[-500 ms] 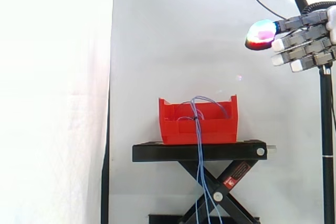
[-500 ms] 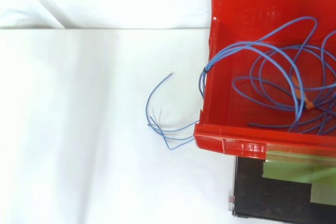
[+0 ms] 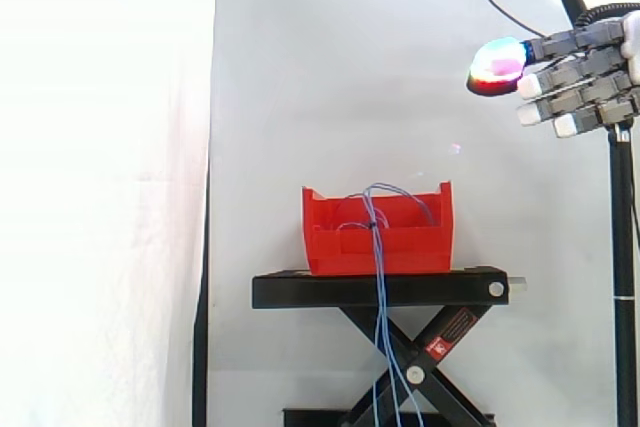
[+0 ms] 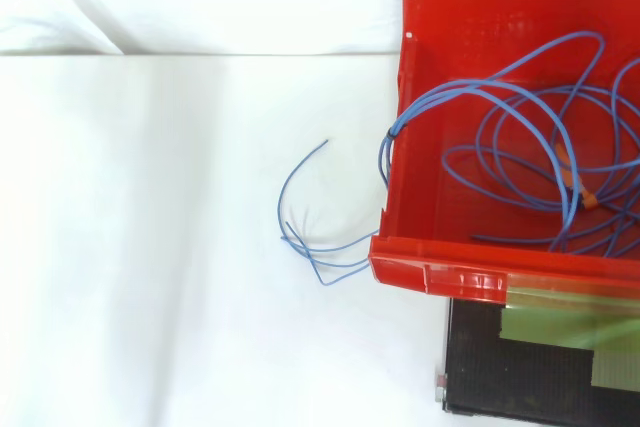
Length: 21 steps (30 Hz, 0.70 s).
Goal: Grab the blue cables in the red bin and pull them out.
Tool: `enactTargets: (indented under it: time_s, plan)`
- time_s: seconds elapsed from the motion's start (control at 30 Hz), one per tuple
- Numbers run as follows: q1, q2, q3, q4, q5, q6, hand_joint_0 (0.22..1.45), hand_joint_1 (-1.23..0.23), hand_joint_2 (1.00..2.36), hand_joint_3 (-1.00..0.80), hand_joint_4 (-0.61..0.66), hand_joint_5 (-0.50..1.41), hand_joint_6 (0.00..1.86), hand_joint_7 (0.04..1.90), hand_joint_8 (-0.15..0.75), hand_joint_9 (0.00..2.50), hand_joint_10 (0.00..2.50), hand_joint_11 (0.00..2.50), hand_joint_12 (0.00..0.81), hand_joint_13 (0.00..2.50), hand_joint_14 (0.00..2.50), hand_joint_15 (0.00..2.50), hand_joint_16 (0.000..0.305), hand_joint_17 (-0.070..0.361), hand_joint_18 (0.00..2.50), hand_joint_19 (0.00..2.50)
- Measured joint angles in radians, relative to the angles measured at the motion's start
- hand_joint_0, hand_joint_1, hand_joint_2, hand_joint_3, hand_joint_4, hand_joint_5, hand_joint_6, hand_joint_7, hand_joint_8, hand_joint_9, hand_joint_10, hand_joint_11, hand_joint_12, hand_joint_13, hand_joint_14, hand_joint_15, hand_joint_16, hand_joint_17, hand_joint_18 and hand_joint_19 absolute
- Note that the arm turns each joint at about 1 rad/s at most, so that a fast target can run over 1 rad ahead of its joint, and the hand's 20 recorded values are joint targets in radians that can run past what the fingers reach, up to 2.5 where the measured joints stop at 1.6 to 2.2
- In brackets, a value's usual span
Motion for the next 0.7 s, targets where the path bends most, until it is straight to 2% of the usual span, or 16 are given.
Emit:
enactTargets:
  time_s: [0.7]
  plan:
    - [0.0, 0.0, 0.0, 0.0, 0.0, 0.0, 0.74, -0.64, 1.0, -1.0, 0.19, 0.27, 0.0, 0.16, 0.251, 0.36, 0.01, 0.21, 0.33, 0.18, 0.01, 0.34, 0.046, 0.103, 0.19, 0.61]
